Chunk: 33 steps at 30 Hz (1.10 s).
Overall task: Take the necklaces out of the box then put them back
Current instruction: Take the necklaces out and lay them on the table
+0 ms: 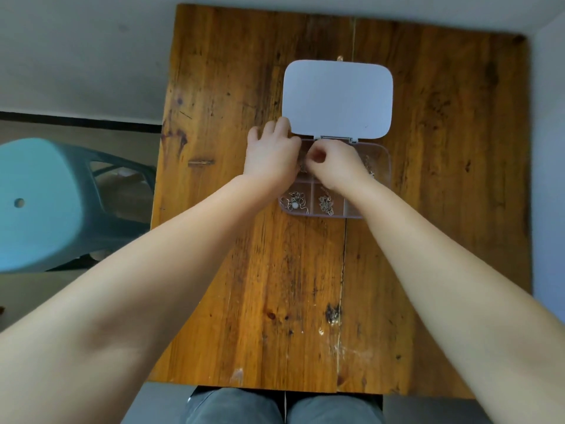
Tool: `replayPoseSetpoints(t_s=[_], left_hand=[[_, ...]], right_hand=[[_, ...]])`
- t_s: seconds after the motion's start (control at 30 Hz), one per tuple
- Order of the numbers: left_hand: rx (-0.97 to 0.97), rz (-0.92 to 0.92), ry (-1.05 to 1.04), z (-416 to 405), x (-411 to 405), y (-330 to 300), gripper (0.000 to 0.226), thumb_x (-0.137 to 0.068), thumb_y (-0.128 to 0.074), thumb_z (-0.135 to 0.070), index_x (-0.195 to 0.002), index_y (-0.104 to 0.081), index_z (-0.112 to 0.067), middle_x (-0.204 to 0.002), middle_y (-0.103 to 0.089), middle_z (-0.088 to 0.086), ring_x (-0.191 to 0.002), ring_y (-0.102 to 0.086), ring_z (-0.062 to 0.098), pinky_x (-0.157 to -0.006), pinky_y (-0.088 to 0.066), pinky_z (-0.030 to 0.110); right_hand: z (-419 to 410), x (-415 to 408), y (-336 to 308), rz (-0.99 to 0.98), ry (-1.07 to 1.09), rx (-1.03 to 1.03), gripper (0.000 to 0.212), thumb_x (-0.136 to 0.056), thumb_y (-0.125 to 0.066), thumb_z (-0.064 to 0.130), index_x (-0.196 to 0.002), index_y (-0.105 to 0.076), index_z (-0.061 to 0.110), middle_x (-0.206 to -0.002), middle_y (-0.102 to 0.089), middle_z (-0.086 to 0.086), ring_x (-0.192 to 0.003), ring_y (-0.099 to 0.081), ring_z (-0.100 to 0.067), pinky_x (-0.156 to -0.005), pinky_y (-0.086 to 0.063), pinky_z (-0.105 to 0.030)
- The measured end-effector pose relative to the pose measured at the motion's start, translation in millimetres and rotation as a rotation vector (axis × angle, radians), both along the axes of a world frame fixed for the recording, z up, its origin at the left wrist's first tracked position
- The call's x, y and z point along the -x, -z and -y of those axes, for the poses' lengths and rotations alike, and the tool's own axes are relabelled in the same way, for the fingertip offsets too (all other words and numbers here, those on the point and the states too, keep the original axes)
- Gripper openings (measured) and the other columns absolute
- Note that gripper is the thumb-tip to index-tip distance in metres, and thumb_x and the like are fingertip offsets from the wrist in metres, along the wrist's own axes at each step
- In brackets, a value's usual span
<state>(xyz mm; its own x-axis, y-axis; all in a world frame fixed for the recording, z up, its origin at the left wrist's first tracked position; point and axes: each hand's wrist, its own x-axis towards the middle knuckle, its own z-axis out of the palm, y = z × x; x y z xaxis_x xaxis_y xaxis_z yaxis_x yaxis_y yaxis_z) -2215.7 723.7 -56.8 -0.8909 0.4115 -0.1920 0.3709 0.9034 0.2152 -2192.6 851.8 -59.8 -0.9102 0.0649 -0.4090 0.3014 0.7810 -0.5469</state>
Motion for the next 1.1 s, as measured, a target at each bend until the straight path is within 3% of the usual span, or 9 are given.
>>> replayPoseSetpoints(t_s=[0.07,0.2,0.3,0.43,0.53,0.6,0.77,0.9,1.1], left_hand=[[-0.218,-0.002,-0.029,8.3,-3.3,-8.5,0.011,-0.084,-0.054,-0.013,-0.088,-0.063,-0.008,-0.106,-0.054,0.012,-0.101,-0.048,0.031,-0.087,-0.036,0.042],[-0.660,0.287,-0.267,22.4,-25.1,-23.7,0.011,-0.084,-0.052,-0.008,-0.085,-0.061,-0.013,-0.093,-0.066,0.003,-0.085,-0.060,0.017,-0.066,-0.047,0.016],[-0.827,0.416,-0.301,25.7,-42.6,-32.1,0.025,-0.087,-0.046,-0.003,-0.103,-0.059,-0.015,-0.110,-0.066,0.001,-0.100,-0.060,0.009,-0.085,-0.050,0.017],[-0.889,0.590,-0.048,12.4,-62.5,-56.7,0.043,-0.089,-0.046,-0.002,-0.129,-0.049,-0.018,-0.130,-0.056,-0.002,-0.118,-0.050,0.005,-0.101,-0.040,0.023],[-0.910,0.701,0.054,0.2,-82.6,-70.9,0.021,-0.095,-0.048,-0.015,-0.103,-0.067,-0.015,-0.117,-0.065,-0.004,-0.103,-0.057,-0.004,-0.092,-0.043,0.013],[-0.960,0.782,0.028,0.2,-98.2,-72.2,0.028,-0.098,-0.044,-0.020,-0.089,-0.068,-0.012,-0.103,-0.071,0.001,-0.098,-0.063,0.008,-0.094,-0.046,0.023],[-1.163,1.173,-0.153,24.6,-149.9,-48.5,0.027,-0.099,-0.040,-0.018,-0.089,-0.064,-0.012,-0.092,-0.069,0.008,-0.094,-0.064,0.019,-0.093,-0.048,0.030],[-1.136,1.423,-0.296,38.3,-203.3,-18.8,0.028,-0.100,-0.038,-0.020,-0.109,-0.061,-0.006,-0.099,-0.068,0.011,-0.099,-0.063,0.024,-0.098,-0.048,0.037],[-0.972,1.388,-0.586,44.5,-258.0,6.6,0.031,-0.099,-0.028,-0.004,-0.119,-0.052,-0.003,-0.088,-0.065,0.007,-0.076,-0.062,0.014,-0.083,-0.053,0.030]], right_hand=[[-11.1,-7.4,-11.8,-0.022,0.131,0.219,0.008,-0.088,-0.056,0.024,-0.080,-0.058,0.025,-0.080,-0.060,0.005,-0.074,-0.056,-0.014,-0.059,-0.044,-0.025],[-26.7,-28.6,-39.0,0.026,0.327,0.637,0.014,-0.090,-0.055,0.014,-0.078,-0.059,0.021,-0.095,-0.067,-0.012,-0.092,-0.064,-0.020,-0.089,-0.053,-0.041],[-33.3,-42.8,-65.3,0.073,0.388,0.971,0.020,-0.092,-0.050,0.008,-0.075,-0.057,0.017,-0.095,-0.073,-0.011,-0.098,-0.069,-0.026,-0.093,-0.052,-0.042],[-37.9,-60.2,-104.7,0.060,0.271,1.146,0.012,-0.087,-0.050,0.013,-0.076,-0.055,0.016,-0.090,-0.075,-0.011,-0.093,-0.070,-0.030,-0.086,-0.056,-0.044],[-37.4,-67.5,-128.4,0.010,0.282,1.285,0.016,-0.094,-0.042,0.009,-0.081,-0.051,0.014,-0.088,-0.075,-0.011,-0.089,-0.071,-0.027,-0.078,-0.057,-0.038],[-38.2,-70.6,-138.7,-0.023,0.380,1.354,0.018,-0.095,-0.038,0.010,-0.081,-0.050,0.014,-0.083,-0.075,-0.008,-0.083,-0.073,-0.023,-0.075,-0.057,-0.035],[-50.8,-79.8,-131.1,-0.067,0.697,1.291,0.024,-0.094,-0.043,0.014,-0.077,-0.060,0.013,-0.075,-0.074,-0.003,-0.074,-0.073,-0.016,-0.067,-0.058,-0.031],[-54.8,-103.4,-94.5,0.056,0.633,1.056,0.010,-0.090,-0.046,0.010,-0.082,-0.052,0.010,-0.072,-0.074,-0.005,-0.074,-0.073,-0.020,-0.067,-0.058,-0.034],[-22.5,-131.5,-34.9,0.274,0.559,0.885,0.016,-0.091,-0.045,0.004,-0.078,-0.051,0.010,-0.078,-0.072,-0.012,-0.071,-0.073,-0.024,-0.066,-0.060,-0.036]])
